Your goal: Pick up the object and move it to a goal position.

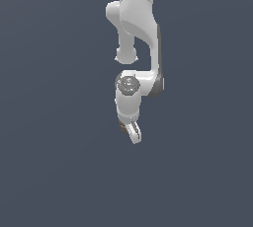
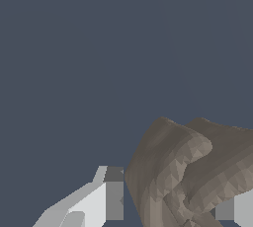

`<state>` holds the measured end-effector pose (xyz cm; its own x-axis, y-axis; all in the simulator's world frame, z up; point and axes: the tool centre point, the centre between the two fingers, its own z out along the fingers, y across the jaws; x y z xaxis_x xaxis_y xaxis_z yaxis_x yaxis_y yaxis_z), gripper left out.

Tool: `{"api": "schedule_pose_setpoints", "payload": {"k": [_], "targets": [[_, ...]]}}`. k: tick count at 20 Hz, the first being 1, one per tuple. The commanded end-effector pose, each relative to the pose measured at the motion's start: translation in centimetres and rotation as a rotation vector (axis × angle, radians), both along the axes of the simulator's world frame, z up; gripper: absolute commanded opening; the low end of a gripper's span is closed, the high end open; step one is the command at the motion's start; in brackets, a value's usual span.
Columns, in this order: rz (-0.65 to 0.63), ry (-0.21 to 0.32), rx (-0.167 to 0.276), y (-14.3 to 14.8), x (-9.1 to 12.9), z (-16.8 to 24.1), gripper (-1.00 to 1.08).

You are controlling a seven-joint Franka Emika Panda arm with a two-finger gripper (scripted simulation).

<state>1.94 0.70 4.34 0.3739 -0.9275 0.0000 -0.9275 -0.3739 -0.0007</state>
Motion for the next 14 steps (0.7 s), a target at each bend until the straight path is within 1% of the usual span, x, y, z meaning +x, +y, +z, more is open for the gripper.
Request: {"api": "schedule_pose_setpoints", "payload": {"k": [1, 9, 14], "targets": [[-0.001, 0.001, 0.0, 0.0, 0.0, -0.1, -1.0], [0.0, -0.001, 0.0, 0.0, 0.0, 0.1, -1.0], [0.0, -0.001, 0.0, -0.4, 0.3, 1.2, -1.0]]}}
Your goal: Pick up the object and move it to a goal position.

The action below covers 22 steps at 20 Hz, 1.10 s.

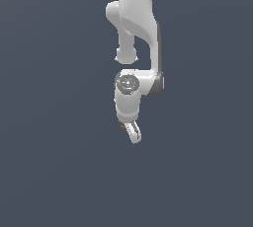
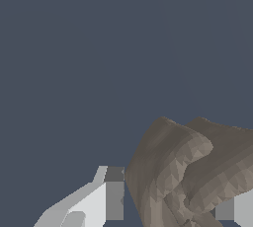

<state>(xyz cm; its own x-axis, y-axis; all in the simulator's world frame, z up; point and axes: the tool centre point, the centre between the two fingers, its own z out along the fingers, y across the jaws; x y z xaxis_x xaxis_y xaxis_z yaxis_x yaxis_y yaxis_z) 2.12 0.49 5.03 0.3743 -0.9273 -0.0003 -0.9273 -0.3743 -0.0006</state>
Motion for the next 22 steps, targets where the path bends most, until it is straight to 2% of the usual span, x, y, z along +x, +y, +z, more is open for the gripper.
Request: {"api": "schedule_pose_setpoints", "payload": {"k": [1, 9, 22], "targets": [[0.0, -0.001, 0.0, -0.3, 0.2, 0.9, -1.0], [-0.001, -0.001, 0.0, -2.2, 1.5, 6.2, -1.0], [-0.002, 0.0, -0.002, -6.7, 4.9, 18.9, -1.0]]}}
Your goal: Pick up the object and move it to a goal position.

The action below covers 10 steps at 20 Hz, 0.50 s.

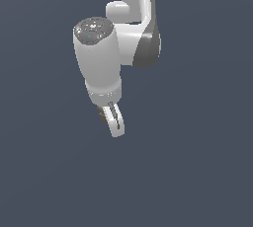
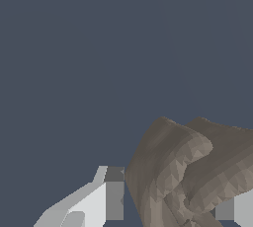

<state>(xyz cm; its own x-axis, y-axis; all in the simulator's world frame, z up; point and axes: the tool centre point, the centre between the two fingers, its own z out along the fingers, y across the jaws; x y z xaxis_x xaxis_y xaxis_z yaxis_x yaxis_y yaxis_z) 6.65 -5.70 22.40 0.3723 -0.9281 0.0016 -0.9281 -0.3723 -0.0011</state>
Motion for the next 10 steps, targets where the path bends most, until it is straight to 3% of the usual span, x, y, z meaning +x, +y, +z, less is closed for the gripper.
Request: {"api": "schedule_pose_setpoints", "payload": {"k": [1, 10], "targets": [[0.0, 0.001, 0.0, -0.9, 0.6, 2.4, -1.0], [0.001, 0.002, 0.0, -3.1, 2.6, 9.0, -1.0]]}}
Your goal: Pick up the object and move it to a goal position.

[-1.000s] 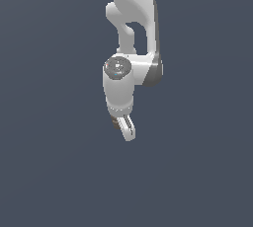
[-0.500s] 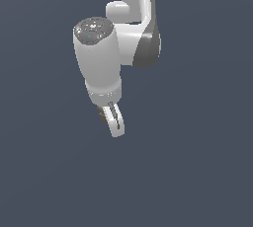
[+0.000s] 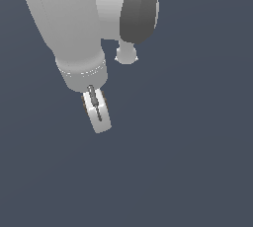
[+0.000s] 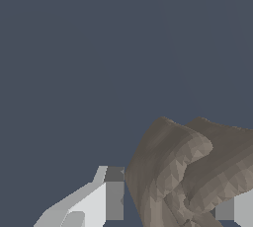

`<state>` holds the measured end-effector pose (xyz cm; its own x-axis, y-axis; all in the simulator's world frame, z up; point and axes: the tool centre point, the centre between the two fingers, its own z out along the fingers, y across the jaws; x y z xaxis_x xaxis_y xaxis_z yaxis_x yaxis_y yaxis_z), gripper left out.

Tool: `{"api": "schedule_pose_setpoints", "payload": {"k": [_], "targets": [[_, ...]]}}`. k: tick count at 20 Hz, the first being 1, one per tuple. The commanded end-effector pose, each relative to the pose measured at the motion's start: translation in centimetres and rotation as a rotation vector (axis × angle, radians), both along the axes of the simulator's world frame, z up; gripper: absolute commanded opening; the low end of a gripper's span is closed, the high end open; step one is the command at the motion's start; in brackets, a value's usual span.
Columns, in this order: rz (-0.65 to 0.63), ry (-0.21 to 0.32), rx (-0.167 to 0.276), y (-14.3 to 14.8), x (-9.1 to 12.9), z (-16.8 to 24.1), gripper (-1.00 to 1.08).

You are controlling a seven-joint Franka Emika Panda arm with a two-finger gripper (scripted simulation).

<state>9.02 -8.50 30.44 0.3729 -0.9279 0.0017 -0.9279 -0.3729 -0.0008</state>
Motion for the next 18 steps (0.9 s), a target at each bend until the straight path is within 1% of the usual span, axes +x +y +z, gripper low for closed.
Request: {"api": "schedule_pose_setpoints", "payload": {"k": [1, 9, 18], "targets": [[0.001, 0.001, 0.0, -0.5, 0.4, 1.4, -1.0], [0.001, 0.001, 0.001, -1.4, 1.4, 4.1, -1.0], [0.001, 0.001, 0.001, -1.7, 1.7, 4.9, -1.0]]}}
